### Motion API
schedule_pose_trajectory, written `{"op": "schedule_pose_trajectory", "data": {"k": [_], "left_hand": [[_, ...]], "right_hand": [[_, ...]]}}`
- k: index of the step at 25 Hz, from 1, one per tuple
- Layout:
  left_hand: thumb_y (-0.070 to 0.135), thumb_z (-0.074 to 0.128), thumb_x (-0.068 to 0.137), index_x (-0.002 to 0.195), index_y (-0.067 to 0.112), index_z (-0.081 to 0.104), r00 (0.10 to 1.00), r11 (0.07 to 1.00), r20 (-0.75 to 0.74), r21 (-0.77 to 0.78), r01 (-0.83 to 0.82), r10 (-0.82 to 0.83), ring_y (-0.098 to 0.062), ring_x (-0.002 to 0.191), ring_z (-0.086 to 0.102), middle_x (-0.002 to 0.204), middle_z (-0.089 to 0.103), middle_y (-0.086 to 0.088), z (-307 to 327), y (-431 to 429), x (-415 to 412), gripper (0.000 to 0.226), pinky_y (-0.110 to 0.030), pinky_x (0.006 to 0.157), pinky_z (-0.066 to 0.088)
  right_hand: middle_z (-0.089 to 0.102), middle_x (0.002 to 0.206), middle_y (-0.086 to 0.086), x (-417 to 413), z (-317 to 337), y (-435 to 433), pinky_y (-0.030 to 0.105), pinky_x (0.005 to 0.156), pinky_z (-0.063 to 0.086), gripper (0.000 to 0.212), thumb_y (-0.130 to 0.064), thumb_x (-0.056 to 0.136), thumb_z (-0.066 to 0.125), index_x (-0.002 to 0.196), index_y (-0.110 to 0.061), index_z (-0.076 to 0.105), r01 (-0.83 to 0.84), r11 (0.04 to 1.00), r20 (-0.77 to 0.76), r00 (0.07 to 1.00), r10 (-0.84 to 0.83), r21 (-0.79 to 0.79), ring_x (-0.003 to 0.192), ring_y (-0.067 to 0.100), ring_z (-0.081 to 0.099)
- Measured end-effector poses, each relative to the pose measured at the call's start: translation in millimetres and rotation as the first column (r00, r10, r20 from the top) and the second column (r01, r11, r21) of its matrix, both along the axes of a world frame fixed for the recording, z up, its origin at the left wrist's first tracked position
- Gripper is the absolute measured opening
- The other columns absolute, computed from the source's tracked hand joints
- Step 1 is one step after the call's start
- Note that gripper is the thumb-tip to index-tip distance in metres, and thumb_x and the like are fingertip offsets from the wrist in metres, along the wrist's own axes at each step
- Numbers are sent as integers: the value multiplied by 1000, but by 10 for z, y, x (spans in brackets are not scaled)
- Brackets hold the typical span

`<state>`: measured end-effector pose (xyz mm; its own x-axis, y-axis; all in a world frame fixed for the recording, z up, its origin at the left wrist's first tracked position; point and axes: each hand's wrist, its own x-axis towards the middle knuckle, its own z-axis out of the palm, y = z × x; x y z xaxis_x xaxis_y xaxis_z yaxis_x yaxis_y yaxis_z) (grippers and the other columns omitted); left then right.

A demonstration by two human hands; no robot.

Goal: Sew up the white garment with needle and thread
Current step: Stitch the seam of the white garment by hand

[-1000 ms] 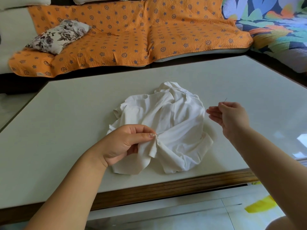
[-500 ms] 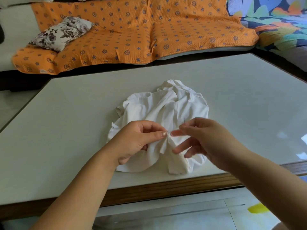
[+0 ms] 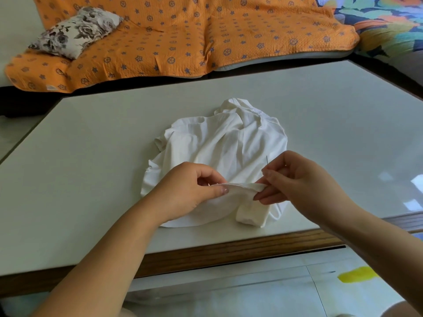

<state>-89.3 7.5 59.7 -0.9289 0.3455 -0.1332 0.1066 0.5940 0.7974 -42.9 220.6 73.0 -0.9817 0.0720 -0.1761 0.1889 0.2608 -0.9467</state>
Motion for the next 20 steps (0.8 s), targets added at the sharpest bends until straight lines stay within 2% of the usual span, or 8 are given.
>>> {"op": "schedule_pose_trajectory", "data": {"k": [3, 5, 8, 11, 13, 17, 18, 20], "left_hand": [[31, 77, 82, 80, 32, 73, 1000, 999, -5, 36, 29, -28, -5, 82, 67, 91, 71, 11, -13, 31, -7, 4, -23, 80, 55], [21, 74, 85, 79, 26, 72, 998, 993, 30, 113, 46, -50, -11, 82, 70, 99, 71, 12, -21, 63, 8, 8, -33, 81, 58], [16, 72, 86, 80, 17, 68, 996, 983, 33, 166, 75, -82, -15, 72, 70, 87, 72, 2, -37, 102, 31, 7, -35, 81, 57], [17, 75, 85, 81, 16, 69, 997, 974, 14, 214, 72, -76, -15, 68, 67, 74, 68, 2, -36, 104, 32, 7, -32, 75, 57], [18, 76, 82, 82, 18, 73, 998, 963, 27, 266, 42, -51, -14, 70, 66, 75, 70, 5, -33, 115, 22, 3, -28, 70, 57], [15, 76, 81, 82, 25, 77, 999, 956, 44, 293, 10, -24, -6, 73, 66, 75, 73, 6, -43, 146, 19, 10, -22, 66, 54], [14, 76, 81, 82, 25, 77, 999, 957, 46, 290, 8, -22, -7, 73, 66, 75, 73, 5, -43, 145, 17, 11, -22, 65, 54], [14, 76, 81, 81, 24, 77, 999, 957, 49, 291, 2, -17, -9, 74, 66, 77, 73, 4, -37, 141, 18, 10, -23, 64, 53]], "right_hand": [[76, 74, 7, 4, 6, 43, 36, 72, 61, 10, -10, 98, 57, 91, -3, 59, -19, 1000, 36, 999, 19, 0, 69, 26, 75], [75, 75, 9, -2, 9, 68, 41, 76, 60, 11, -11, 97, 57, 92, -2, 58, -17, 999, 62, 998, 19, -34, 71, 30, 75], [75, 75, 11, -12, 16, 94, 41, 76, 61, 11, -12, 97, 58, 94, -1, 59, -18, 997, 85, 996, 25, -75, 72, 33, 75], [75, 73, 11, -12, 22, 98, 38, 74, 62, 12, -11, 97, 58, 95, 0, 58, -18, 993, 94, 995, 28, -113, 72, 33, 75], [74, 73, 11, -14, 18, 99, 38, 73, 63, 12, -12, 97, 58, 95, 0, 58, -20, 992, 97, 995, 33, -126, 72, 33, 75], [75, 78, 9, 0, 20, 81, 42, 71, 62, 11, -13, 96, 61, 93, -3, 61, -45, 996, 79, 996, 51, -77, 71, 31, 75], [76, 81, 6, 15, 31, 74, 39, 64, 61, 9, -14, 95, 61, 92, -5, 62, -56, 998, 49, 997, 57, -33, 68, 29, 75], [76, 82, -5, 64, 74, 63, 24, 51, 54, 7, -16, 94, 63, 88, -11, 65, -54, 993, -39, 998, 59, 101, 58, 18, 72]]}}
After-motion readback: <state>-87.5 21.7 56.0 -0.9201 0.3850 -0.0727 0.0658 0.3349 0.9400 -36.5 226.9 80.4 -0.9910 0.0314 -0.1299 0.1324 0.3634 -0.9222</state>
